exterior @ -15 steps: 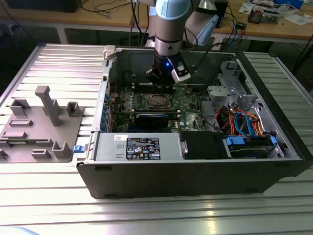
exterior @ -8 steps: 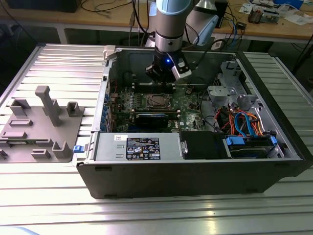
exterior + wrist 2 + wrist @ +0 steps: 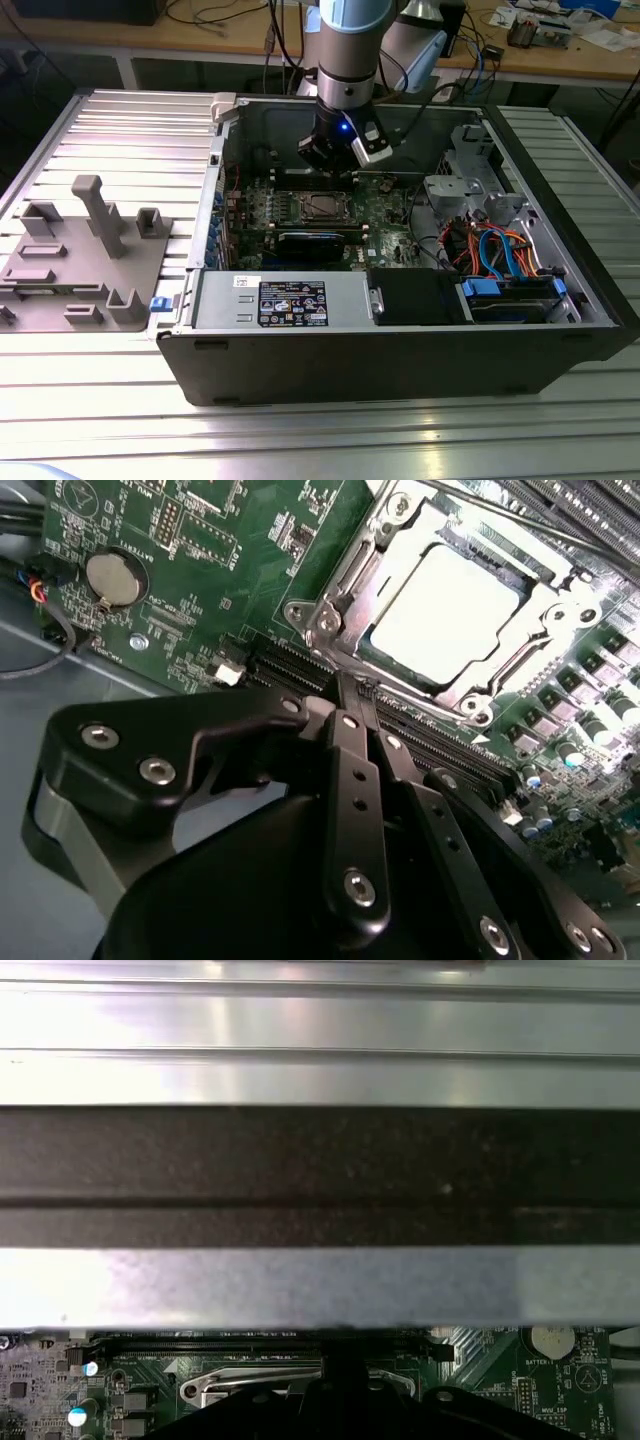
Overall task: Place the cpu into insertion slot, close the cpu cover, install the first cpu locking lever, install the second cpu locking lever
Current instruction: 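Install the first cpu locking lever, then install the second cpu locking lever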
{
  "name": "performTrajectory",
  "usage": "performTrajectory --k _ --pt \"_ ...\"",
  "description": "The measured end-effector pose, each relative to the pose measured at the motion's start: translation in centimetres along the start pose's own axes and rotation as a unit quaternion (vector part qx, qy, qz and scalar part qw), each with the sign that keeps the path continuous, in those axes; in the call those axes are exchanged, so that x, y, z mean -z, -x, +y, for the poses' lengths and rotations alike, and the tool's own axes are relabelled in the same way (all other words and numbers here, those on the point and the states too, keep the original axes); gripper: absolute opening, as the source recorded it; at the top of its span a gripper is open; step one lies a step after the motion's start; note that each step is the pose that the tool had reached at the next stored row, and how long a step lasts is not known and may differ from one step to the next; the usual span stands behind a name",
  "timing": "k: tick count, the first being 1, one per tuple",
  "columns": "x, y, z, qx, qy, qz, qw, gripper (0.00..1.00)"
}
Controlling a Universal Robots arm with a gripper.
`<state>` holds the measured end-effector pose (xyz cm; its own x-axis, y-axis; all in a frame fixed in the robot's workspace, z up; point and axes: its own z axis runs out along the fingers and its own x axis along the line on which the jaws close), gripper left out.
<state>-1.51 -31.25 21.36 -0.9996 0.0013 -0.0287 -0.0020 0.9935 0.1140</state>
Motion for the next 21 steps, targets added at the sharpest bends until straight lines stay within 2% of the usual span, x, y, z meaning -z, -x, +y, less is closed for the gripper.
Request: performTrajectory --k 11,14,18,20,21 --pt "0.01 0.00 -0.12 0.000 -0.0004 0.0000 1.0000 0.11" --pt "0.08 0.00 -0.81 0.000 -0.0007 0.0000 1.0000 0.11" --pt "0.27 0.00 -2.49 0.000 -0.0007 0.0000 1.0000 0.11" --pt "0.37 0.00 -2.63 0.000 -0.0009 0.0001 1.0000 0.11" --pt "0.66 0.01 -2.60 0.000 -0.0007 0.0000 1.0000 0.11"
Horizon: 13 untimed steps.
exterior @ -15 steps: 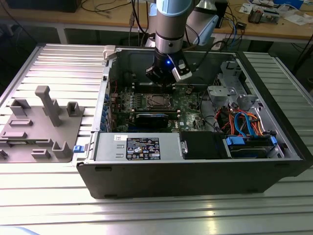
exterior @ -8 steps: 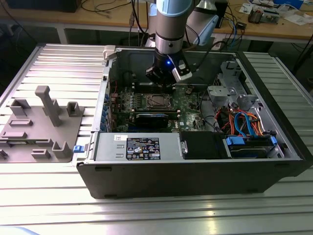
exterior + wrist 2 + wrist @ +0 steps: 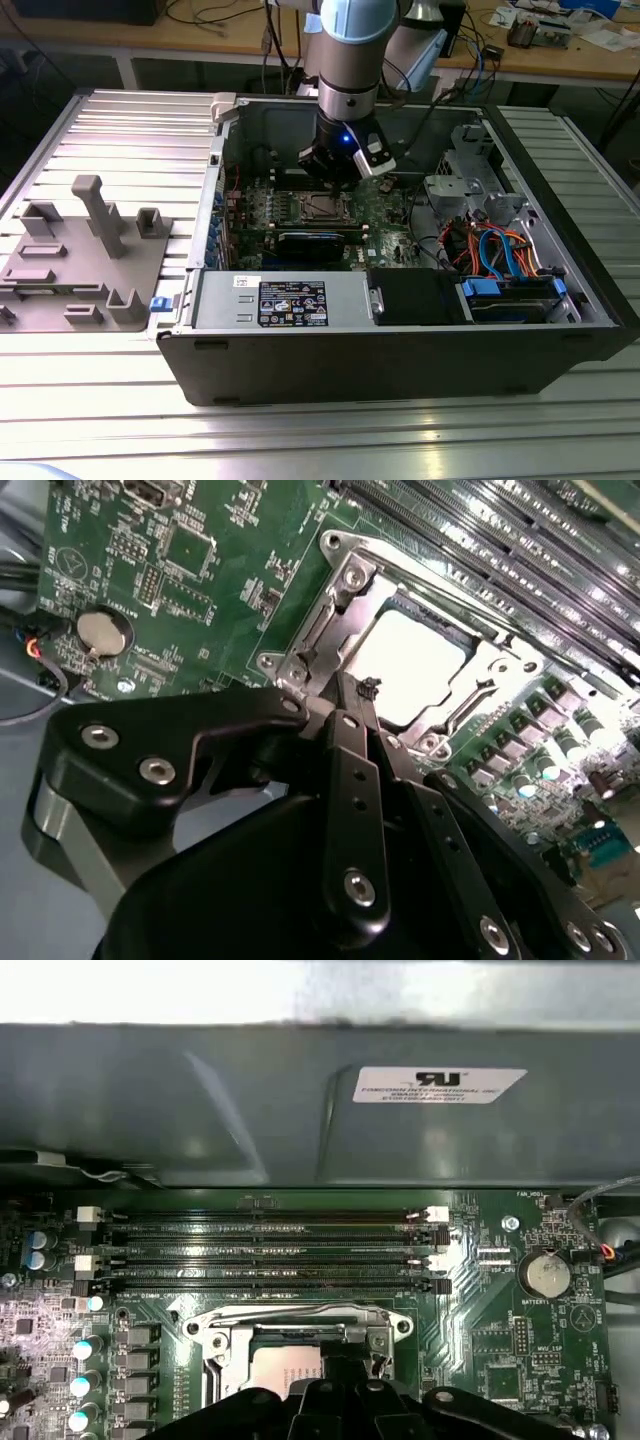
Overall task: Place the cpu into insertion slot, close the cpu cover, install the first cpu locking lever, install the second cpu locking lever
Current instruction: 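Install the second cpu locking lever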
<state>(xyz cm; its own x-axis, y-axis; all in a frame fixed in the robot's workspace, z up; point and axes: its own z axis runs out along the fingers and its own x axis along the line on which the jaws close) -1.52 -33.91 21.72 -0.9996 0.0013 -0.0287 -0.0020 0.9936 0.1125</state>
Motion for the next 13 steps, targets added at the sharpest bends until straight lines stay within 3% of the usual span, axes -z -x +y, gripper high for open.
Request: performTrajectory --k 4,5,6,7,9,11,13 --pt "1.75 0.05 0.20 0.000 0.0000 0.0000 1.0000 0.11" --pt "2.63 0.08 0.30 0.000 0.0000 0.0000 1.0000 0.11" --pt "3.01 0.09 0.34 0.000 0.0000 0.0001 1.0000 0.11" --pt "3.03 0.09 0.34 0.000 -0.0081 0.0000 1.0000 0.11" --pt "3.03 0.09 0.34 0.001 -0.0325 0.0001 0.9995 0.11" --pt "3.03 0.09 0.28 0.001 -0.0469 0.0003 0.9989 0.11" --pt "3.07 0.09 -0.02 0.001 -0.0484 0.0004 0.9988 0.11"
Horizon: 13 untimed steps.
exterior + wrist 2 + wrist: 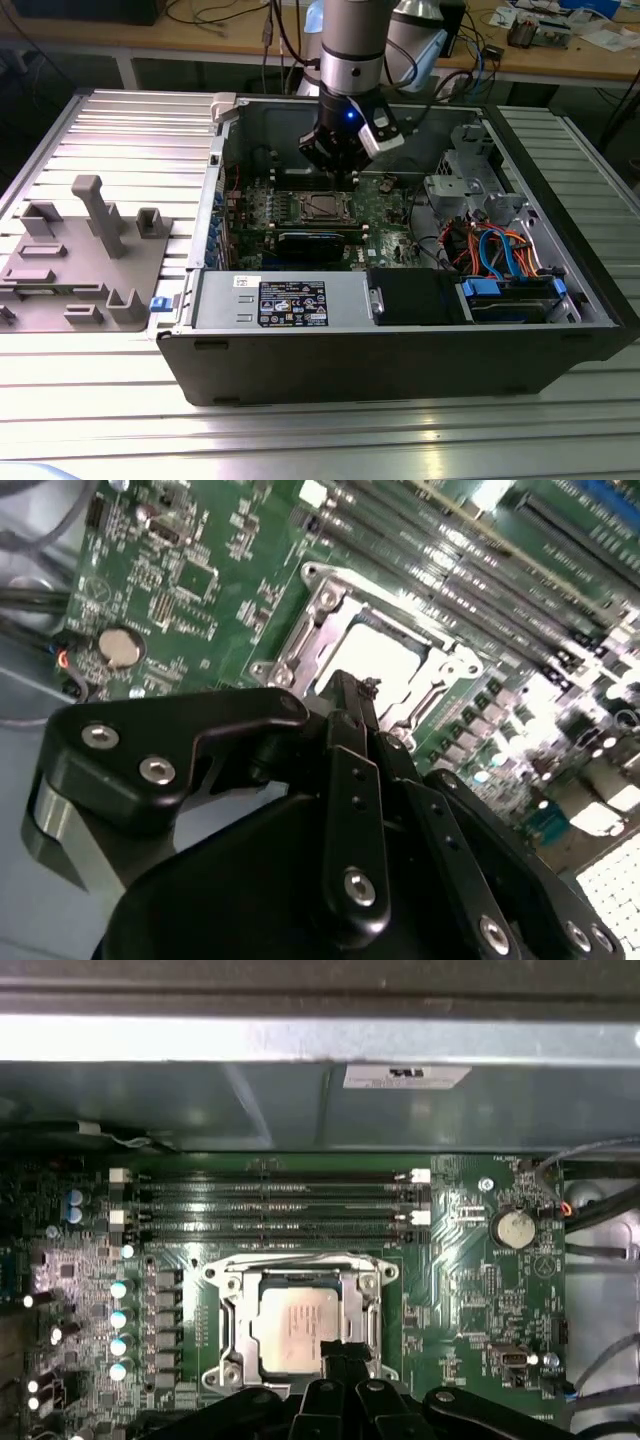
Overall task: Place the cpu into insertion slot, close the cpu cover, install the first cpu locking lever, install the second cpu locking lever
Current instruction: 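Install the second cpu locking lever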
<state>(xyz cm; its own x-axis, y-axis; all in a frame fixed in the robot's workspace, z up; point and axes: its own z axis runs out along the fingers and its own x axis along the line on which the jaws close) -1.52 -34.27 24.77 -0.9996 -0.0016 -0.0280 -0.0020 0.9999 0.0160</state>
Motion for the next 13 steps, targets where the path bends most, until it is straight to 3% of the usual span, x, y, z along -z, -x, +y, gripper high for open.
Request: performTrajectory --k 3,7,9,11,13 --pt "0.01 0.00 -0.88 0.002 0.0000 0.0004 1.0000 0.11" --pt "-0.02 -0.05 -1.52 0.014 0.0008 0.0041 0.9999 0.11" --pt "-0.01 -0.14 -2.41 0.014 0.0017 0.0041 0.9999 0.11" --pt "0.02 -0.29 -3.18 0.014 0.0076 0.0041 0.9999 0.11" --pt "0.02 -0.59 -3.50 0.013 0.0135 0.0040 0.9998 0.11"
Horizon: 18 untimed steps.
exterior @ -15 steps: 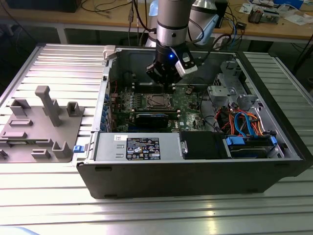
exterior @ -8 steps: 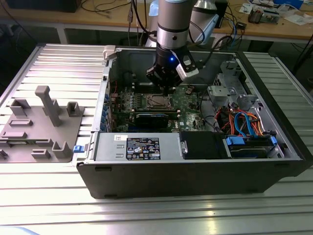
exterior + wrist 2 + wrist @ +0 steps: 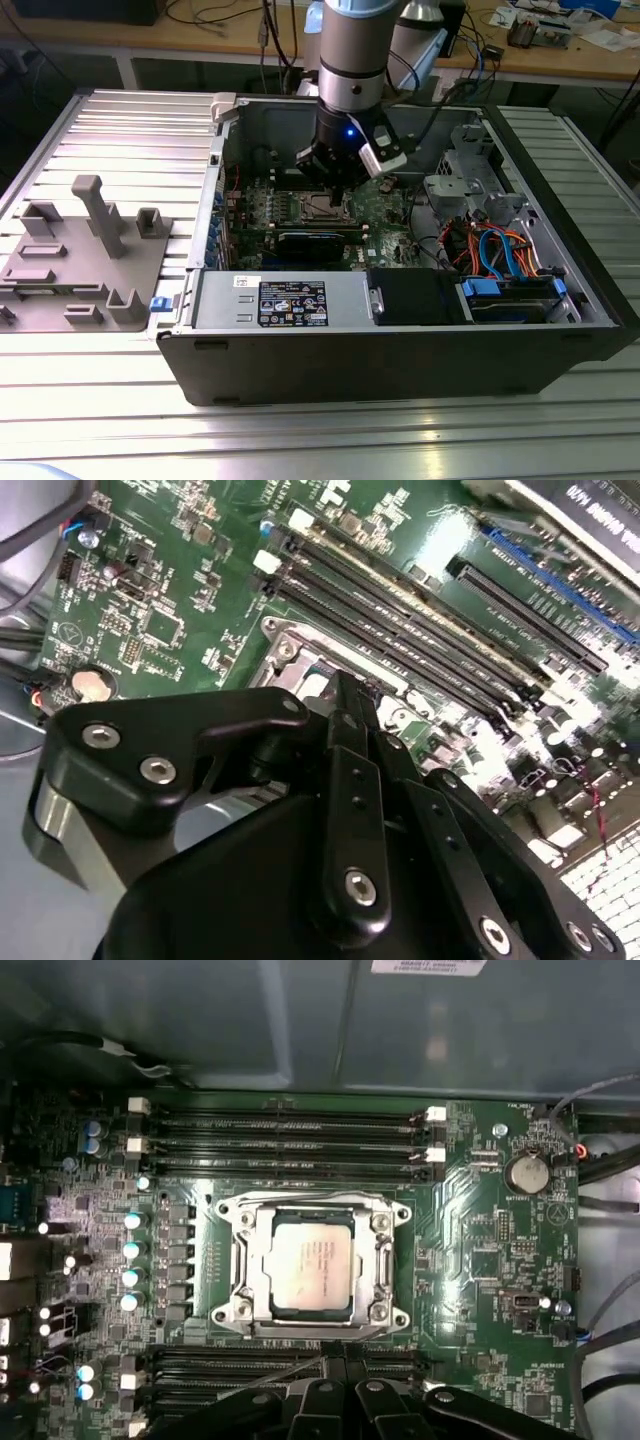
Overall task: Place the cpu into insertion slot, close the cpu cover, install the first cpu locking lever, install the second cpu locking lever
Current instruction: 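Install the second cpu locking lever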
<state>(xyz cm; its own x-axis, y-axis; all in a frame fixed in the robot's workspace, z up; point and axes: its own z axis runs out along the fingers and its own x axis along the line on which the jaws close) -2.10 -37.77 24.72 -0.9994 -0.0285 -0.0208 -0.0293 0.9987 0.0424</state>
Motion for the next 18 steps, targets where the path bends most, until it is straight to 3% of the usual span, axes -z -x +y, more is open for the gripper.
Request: performTrajectory --k 8,9,11,12,14,18 --pt "-0.14 -1.78 -1.18 0.000 0.0126 -0.0004 0.9999 0.11" --pt "-0.43 -2.29 -1.24 0.000 0.0146 -0.0005 0.9999 0.11" --pt "-1.61 -3.63 -1.33 0.000 0.0166 -0.0005 0.9999 0.11" --pt "-2.07 -4.26 -1.59 0.000 0.0209 -0.0006 0.9998 0.11" --pt "-2.47 -4.74 -2.83 0.009 0.0396 -0.0005 0.9992 0.11" --pt "-2.98 -4.99 -2.85 0.027 0.0484 0.0006 0.9985 0.11"
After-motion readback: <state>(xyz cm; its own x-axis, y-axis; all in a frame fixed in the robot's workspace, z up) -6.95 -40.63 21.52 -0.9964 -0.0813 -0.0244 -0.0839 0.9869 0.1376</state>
